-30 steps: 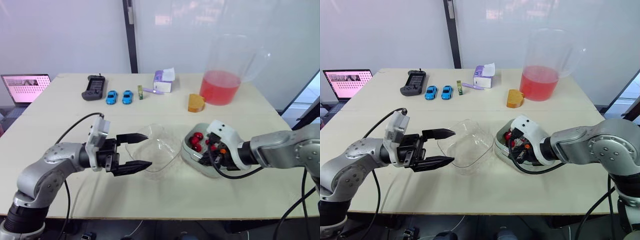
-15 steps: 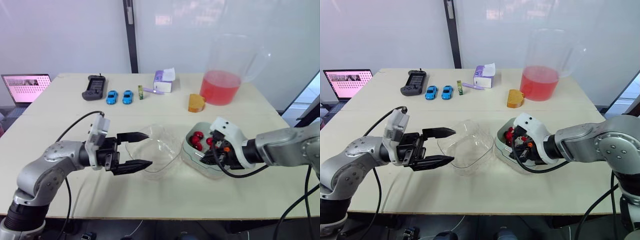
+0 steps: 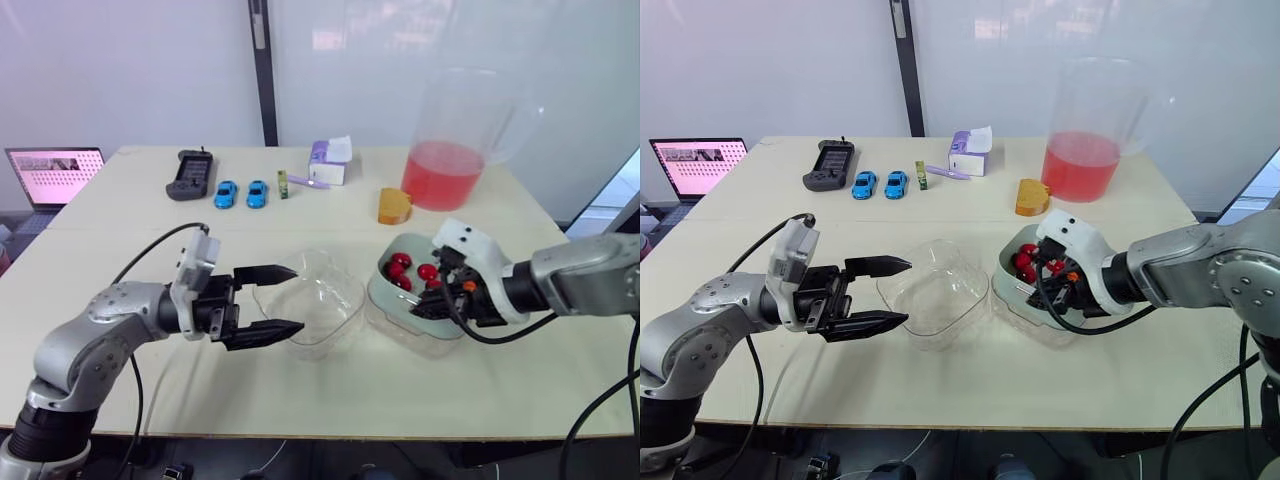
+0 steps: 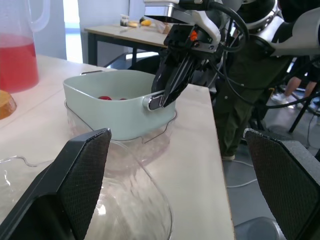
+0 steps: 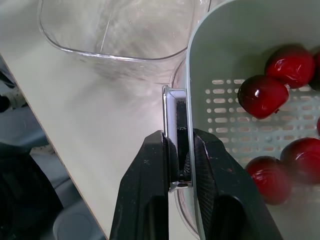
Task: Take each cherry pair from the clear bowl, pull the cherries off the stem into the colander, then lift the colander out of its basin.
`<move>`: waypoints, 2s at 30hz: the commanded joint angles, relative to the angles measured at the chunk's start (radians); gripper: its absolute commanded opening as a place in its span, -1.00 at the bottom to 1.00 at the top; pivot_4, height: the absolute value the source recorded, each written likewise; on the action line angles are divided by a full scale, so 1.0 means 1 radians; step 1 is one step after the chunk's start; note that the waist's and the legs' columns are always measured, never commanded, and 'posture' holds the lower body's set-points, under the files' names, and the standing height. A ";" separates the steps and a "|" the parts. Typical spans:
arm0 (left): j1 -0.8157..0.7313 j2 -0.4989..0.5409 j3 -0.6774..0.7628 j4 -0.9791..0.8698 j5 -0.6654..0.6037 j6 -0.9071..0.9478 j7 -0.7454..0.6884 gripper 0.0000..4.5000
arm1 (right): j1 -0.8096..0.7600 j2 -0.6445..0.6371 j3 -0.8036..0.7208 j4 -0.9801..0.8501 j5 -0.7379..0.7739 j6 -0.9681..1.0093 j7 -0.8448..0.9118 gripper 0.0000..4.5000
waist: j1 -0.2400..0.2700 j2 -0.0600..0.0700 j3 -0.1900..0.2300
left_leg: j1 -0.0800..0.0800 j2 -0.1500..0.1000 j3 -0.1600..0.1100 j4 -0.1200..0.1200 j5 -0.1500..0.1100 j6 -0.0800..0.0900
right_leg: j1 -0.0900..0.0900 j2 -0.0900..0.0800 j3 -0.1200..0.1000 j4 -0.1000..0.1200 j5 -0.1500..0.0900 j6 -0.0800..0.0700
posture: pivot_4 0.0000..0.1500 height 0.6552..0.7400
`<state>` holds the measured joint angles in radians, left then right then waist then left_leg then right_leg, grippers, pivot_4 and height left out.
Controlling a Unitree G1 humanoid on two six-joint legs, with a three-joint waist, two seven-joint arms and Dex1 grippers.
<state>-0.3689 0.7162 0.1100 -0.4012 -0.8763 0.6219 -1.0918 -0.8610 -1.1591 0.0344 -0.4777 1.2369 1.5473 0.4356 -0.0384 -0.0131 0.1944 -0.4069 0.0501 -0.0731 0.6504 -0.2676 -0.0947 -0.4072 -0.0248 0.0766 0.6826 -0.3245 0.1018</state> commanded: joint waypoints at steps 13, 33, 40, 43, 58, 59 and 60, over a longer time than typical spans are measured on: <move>-0.027 0.009 0.019 0.010 -0.012 -0.007 -0.029 1.00 | -0.123 -0.072 -0.010 -0.005 -0.154 0.003 0.176 -0.90 | 0.001 0.000 0.000 | 0.000 0.000 0.000 0.000 0.000 0.000 | 0.000 0.000 0.000 0.000 0.000 0.000 | 1.00 1.00; -0.043 0.006 0.006 0.026 0.001 -0.010 -0.053 1.00 | -0.140 -0.032 -0.057 -0.057 -0.151 0.067 0.204 -0.90 | 0.001 0.000 0.000 | 0.000 0.000 0.000 0.000 0.000 0.000 | 0.000 0.000 0.000 0.000 0.000 0.000 | 1.00 1.00; -0.045 0.004 0.020 0.038 -0.002 -0.012 -0.048 1.00 | -0.121 -0.038 -0.061 -0.061 -0.169 0.059 0.203 -0.90 | 0.001 0.000 0.000 | 0.000 0.000 0.000 0.000 0.000 0.000 | 0.000 0.000 0.000 0.000 0.000 0.000 | 1.00 1.00; -0.050 -0.003 0.046 0.052 -0.025 -0.006 -0.030 1.00 | -0.134 -0.032 -0.059 -0.045 -0.175 0.058 0.201 -0.90 | 0.001 0.000 0.000 | 0.000 0.000 0.000 0.000 0.000 0.000 | 0.000 0.000 0.000 0.000 0.000 0.000 | 1.00 1.00; 0.019 0.004 0.165 0.046 -0.063 -0.004 0.070 1.00 | -0.351 0.127 0.185 0.173 -0.413 -0.135 0.252 -0.90 | -0.009 0.000 0.000 | 0.000 0.000 0.000 -0.001 0.000 0.000 | -0.001 0.000 0.000 0.000 0.000 0.000 | 1.00 1.00; 0.023 0.001 0.174 0.045 -0.073 -0.001 0.079 1.00 | -0.392 0.165 0.222 0.229 -0.455 -0.167 0.262 -0.90 | -0.010 0.000 0.000 | 0.000 0.000 0.001 -0.001 0.000 0.000 | -0.001 0.000 0.001 0.000 0.000 0.000 | 1.00 1.00; 0.029 -0.003 0.180 0.042 -0.081 0.001 0.087 1.00 | -0.425 0.200 0.266 0.280 -0.509 -0.221 0.277 -0.90 | -0.010 0.000 0.000 | 0.000 0.000 0.001 -0.001 0.000 0.000 | -0.002 0.000 0.001 0.000 0.000 0.000 | 1.00 1.00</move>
<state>-0.3421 0.7117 0.2533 -0.3346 -0.9326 0.6299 -1.0174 -1.2409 -0.9704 0.2783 -0.2438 0.8041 1.4043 0.6946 -0.0489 -0.0127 0.1946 -0.4067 0.0502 -0.0720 0.6493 -0.2676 -0.0948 -0.4092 -0.0250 0.0774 0.6830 -0.3245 0.1018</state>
